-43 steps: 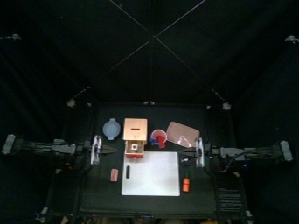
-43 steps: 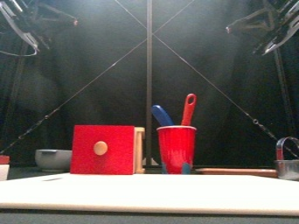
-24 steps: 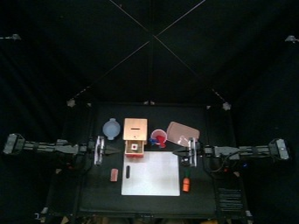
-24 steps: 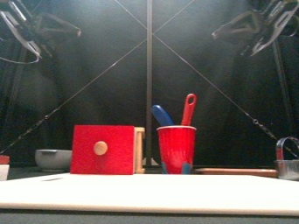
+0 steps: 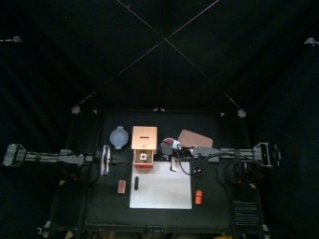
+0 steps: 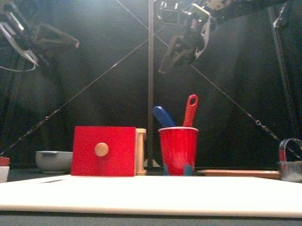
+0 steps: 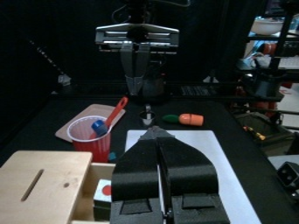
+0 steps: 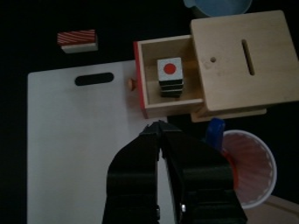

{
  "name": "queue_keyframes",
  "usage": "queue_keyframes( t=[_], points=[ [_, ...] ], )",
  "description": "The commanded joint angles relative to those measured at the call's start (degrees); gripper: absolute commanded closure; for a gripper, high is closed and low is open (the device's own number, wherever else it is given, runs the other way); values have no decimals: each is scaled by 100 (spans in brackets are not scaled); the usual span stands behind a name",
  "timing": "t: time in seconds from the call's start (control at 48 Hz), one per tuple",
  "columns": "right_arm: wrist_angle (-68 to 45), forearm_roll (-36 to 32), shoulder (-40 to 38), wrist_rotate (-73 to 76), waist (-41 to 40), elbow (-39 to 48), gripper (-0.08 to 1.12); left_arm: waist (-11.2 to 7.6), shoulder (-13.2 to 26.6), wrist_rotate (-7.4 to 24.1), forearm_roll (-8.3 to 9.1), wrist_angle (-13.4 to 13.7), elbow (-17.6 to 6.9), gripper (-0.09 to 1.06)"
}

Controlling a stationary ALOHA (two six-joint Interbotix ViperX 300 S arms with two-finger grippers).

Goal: Place sushi on board then cut the sushi with the knife then place the pieces on the plate
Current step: Place the sushi on the board

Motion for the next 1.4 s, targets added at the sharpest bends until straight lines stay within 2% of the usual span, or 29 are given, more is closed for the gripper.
queue_keyframes(
  t=[0.021, 0.146, 0.292, 0.375, 0.438, 0.521, 0.917, 1.062, 1.208, 1.312, 1.396],
  points=[
    [-9, -202, 501, -35, 18, -554, 102, 132, -123, -9, 0, -62, -9, 88],
    [-26, -220, 1072, -44, 26, -958, 81, 193, -202, -9, 0, -62, 53, 88],
    [123, -246, 1591, 70, 9, -1327, 42, 229, -202, -44, -18, -62, 105, 88],
    [193, -264, 1784, 79, 0, -1494, 23, 229, -202, -35, -132, -62, 114, 88],
    [193, -299, 1872, 88, -18, -1608, 17, 229, -202, -26, -220, -62, 105, 88],
    [185, -343, 1925, 79, -18, -1740, 16, 237, -202, -26, -281, -62, 123, 88],
    [211, -527, 2215, 79, -132, -1916, 16, 237, -202, -44, -325, -62, 211, 88],
    [211, -562, 2312, 70, -158, -1925, 16, 237, -202, -35, -457, -53, 229, 88],
    [220, -659, 2329, 70, -158, -1916, 17, 237, -202, -26, -466, -53, 237, 88],
    [220, -668, 2338, 70, -149, -1916, 23, 237, -202, -35, -466, -62, 255, 88],
    [220, -659, 2347, 70, -141, -1925, 34, 237, -202, -35, -475, -53, 281, 88]
  ],
)
